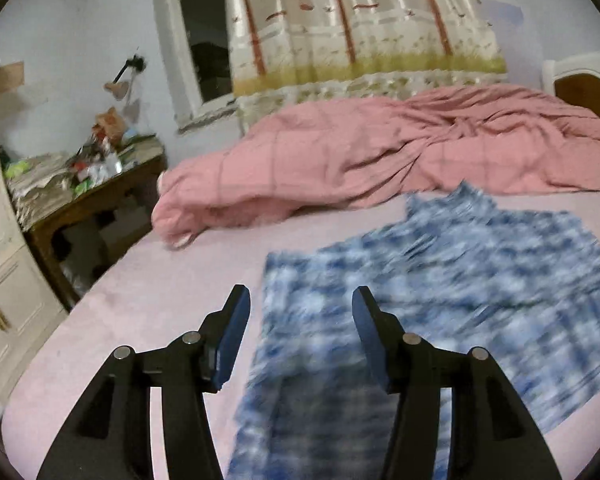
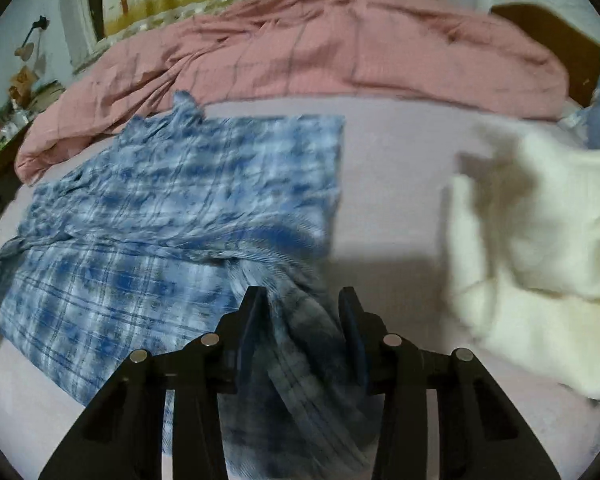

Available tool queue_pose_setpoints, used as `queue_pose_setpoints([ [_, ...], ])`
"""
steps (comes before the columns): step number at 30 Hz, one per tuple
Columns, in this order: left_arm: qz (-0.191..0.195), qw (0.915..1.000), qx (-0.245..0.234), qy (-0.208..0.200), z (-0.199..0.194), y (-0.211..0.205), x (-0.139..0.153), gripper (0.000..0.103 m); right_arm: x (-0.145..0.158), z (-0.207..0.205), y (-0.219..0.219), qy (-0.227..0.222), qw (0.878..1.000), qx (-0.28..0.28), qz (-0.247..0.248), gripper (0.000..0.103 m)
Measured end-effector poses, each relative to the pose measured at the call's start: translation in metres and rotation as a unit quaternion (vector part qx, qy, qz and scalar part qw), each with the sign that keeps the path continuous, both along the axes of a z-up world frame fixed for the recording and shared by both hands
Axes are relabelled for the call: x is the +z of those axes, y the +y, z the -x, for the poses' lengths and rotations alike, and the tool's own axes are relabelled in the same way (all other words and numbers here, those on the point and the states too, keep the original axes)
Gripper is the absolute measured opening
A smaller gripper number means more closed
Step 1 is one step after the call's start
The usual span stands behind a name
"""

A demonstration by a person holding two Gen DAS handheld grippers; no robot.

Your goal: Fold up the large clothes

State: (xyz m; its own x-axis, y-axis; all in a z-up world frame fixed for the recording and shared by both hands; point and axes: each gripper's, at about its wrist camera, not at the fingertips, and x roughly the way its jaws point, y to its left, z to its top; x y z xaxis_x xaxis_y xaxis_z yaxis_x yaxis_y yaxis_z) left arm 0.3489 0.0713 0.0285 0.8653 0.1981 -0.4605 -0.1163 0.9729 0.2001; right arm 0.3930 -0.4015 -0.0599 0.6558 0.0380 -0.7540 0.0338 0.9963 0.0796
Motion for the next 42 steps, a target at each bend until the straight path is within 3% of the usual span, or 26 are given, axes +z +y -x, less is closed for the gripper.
queue_pose_setpoints([
  [3, 0.025, 0.9990, 0.027, 0.026, -0.009, 0.024, -0.028, 0.052, 0.000, 0.000, 0.010, -0.010, 0.999, 0.012, 0.043, 0.043],
  [6, 0.046, 0.9955, 0.048, 0.068, -0.024, 0.041, -0.059, 0.052, -0.005, -0.002, 0.002, -0.001, 0.996, -0.044, 0.081, 0.042],
  [9, 0.032, 0.9936, 0.057, 0.092, -0.038, 0.051, -0.076, 0.052, -0.012, -0.004, -0.019, 0.012, 0.998, -0.063, 0.031, 0.042],
  [11, 0.062, 0.9890, 0.071, 0.114, -0.044, 0.063, -0.083, 0.053, -0.009, 0.001, -0.022, 0.006, 0.998, -0.066, 0.023, 0.042],
  [15, 0.111, 0.9856, 0.066, 0.109, -0.041, 0.077, -0.084, 0.054, -0.002, 0.014, -0.011, -0.010, 0.998, -0.056, 0.041, 0.042],
  [19, 0.111, 0.9814, 0.068, 0.141, -0.048, 0.077, -0.093, 0.054, 0.015, 0.017, 0.015, -0.030, 0.999, 0.004, 0.033, 0.042],
  [23, 0.097, 0.9818, 0.069, 0.148, -0.048, 0.073, -0.094, 0.055, 0.006, -0.010, 0.035, 0.006, 0.993, -0.026, 0.112, 0.042],
  [25, 0.086, 0.9819, 0.070, 0.154, -0.050, 0.071, -0.096, 0.056, -0.005, -0.023, 0.030, 0.018, 0.991, -0.051, 0.126, 0.033],
  [26, 0.084, 0.9819, 0.070, 0.155, -0.051, 0.070, -0.097, 0.056, -0.009, -0.025, 0.025, 0.023, 0.988, -0.067, 0.135, 0.026],
  [30, 0.076, 0.9859, 0.066, 0.133, -0.042, 0.070, -0.089, 0.055, -0.011, -0.018, 0.000, 0.028, 0.994, -0.073, 0.074, 0.026],
  [35, 0.055, 0.9957, 0.012, 0.073, -0.005, 0.047, -0.058, 0.056, 0.000, 0.023, 0.016, 0.001, 0.997, -0.021, 0.080, 0.027],
  [36, 0.059, 0.9961, -0.005, 0.066, 0.002, 0.041, -0.053, 0.060, 0.006, 0.035, 0.023, -0.012, 0.997, -0.002, 0.074, 0.027],
  [38, 0.070, 0.9945, -0.044, 0.064, 0.013, 0.028, -0.045, 0.065, 0.015, 0.046, 0.031, -0.034, 0.998, 0.023, 0.051, 0.032],
  [41, 0.058, 0.9910, -0.090, 0.081, 0.026, 0.004, -0.045, 0.066, 0.027, 0.058, 0.051, -0.052, 0.995, 0.083, 0.004, 0.060],
  [42, 0.047, 0.9901, -0.099, 0.087, 0.031, -0.004, -0.049, 0.068, 0.029, 0.063, 0.061, -0.055, 0.993, 0.105, 0.003, 0.062],
])
